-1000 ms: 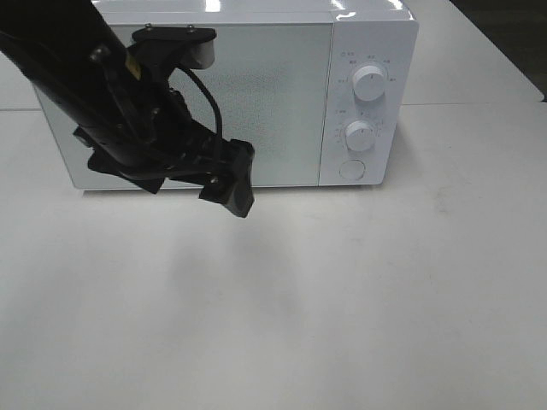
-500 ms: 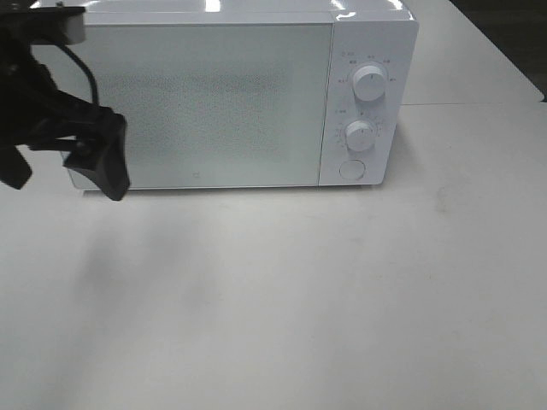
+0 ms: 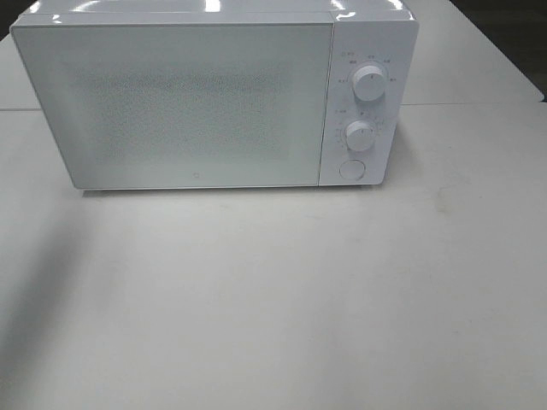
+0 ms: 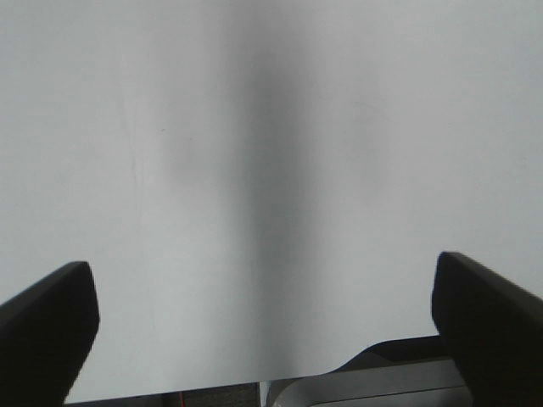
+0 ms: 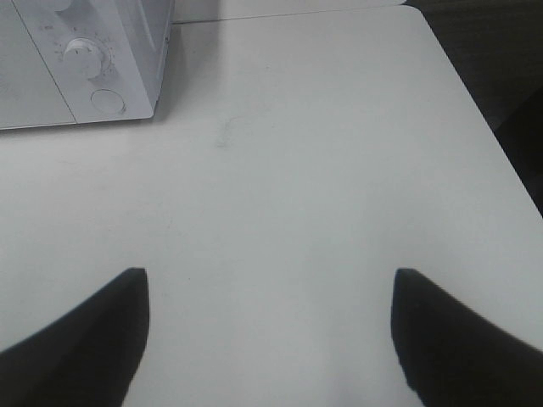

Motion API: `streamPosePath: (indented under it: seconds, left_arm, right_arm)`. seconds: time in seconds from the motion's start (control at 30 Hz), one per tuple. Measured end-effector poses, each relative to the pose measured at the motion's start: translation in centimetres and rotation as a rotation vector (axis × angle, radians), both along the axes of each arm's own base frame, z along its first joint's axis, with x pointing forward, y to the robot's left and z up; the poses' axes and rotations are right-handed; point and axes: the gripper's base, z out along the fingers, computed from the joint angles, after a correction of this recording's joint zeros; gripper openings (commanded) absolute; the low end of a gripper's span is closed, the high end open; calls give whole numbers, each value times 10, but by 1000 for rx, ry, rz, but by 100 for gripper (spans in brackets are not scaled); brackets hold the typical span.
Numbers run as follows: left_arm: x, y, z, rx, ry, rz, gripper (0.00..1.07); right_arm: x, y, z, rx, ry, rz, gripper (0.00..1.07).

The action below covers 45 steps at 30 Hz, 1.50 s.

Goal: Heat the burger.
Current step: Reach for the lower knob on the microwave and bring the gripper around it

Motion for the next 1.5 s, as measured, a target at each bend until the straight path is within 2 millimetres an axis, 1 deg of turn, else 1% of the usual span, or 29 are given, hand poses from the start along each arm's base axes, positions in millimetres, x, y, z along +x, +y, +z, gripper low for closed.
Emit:
streamPosePath:
  seconds: [0.03,0.1,0.13,0.2,0.23,0.27,0.3,0.33,0.37,0.4,0.47,0.5,0.53,0.57,0.6,0.63,0.67,0.7,0.77,0.87,0.93,0.97,1.03,1.3,1.33,1.37,1.43,1.47,1.5]
  left_arm:
    - [-9,12,-1,0,2,44,100]
    - [-15,17,-2,0,5,65,100]
    - [-15,17,-2,0,5,65,100]
    - [-40,29,-6,2,5,121,100]
    - [-40,29,-6,2,5,121,100]
    - [-47,31,-6,7,1,127,100]
    - [-59,31,-7,15,-6,129,100]
    - [-59,31,-7,15,-6,129,100]
    - [-66,31,-8,16,-10,128,100]
    - [-66,31,-8,16,-10,128,100]
    - [-90,30,-12,26,-24,127,100]
    - [-90,30,-12,26,-24,127,100]
    - [-97,30,-14,31,-27,126,100]
    - [-108,30,-18,43,-38,125,100]
    - [-108,30,-18,43,-38,125,100]
    - [-112,30,-20,46,-46,125,100]
    - [-124,30,-25,48,-67,126,100]
    - [-124,30,-25,48,-67,126,100]
    - [-138,29,-32,49,-109,128,100]
    - [-143,29,-35,50,-123,129,100]
    - [-159,27,-46,50,-172,132,100]
    - [-159,27,-46,50,-172,132,100]
    - [-171,27,-50,48,-216,139,100]
    - [-190,25,-40,46,-370,148,100]
    - [-197,25,-37,45,-421,149,100]
    - [-197,25,-37,45,-421,149,100]
    - [-207,24,-32,45,-495,151,100]
    - [-207,24,-32,45,-495,151,100]
    - [-216,24,-29,44,-556,151,100]
  right_arm:
    - [0,0,0,0,0,0,75]
    - [0,0,0,0,0,0,75]
    - [0,0,0,0,0,0,75]
    - [0,0,0,0,0,0,75]
    - [0,0,0,0,0,0,75]
    - [0,0,0,0,0,0,75]
    - [0,0,0,0,0,0,75]
    - [0,0,0,0,0,0,75]
    - [0,0,0,0,0,0,75]
    - [0,0,0,0,0,0,75]
    - [0,0,0,0,0,0,75]
    - [0,0,0,0,0,0,75]
    - [0,0,0,0,0,0,75]
    - [0,0,0,0,0,0,75]
    - [0,0,0,0,0,0,75]
    - [0,0,0,0,0,0,75]
    - [0,0,0,0,0,0,75]
    - [0,0,0,0,0,0,75]
    - [0,0,0,0,0,0,75]
    - [0,0,0,0,0,0,75]
    - [0,0,0,0,0,0,75]
    - [0,0,0,0,0,0,75]
    - [0,0,0,0,0,0,75]
    - [0,0,0,0,0,0,75]
    - [0,0,0,0,0,0,75]
    - [0,0,0,0,0,0,75]
    - [0,0,0,0,0,0,75]
    - [0,0,0,0,0,0,75]
    - [0,0,0,0,0,0,75]
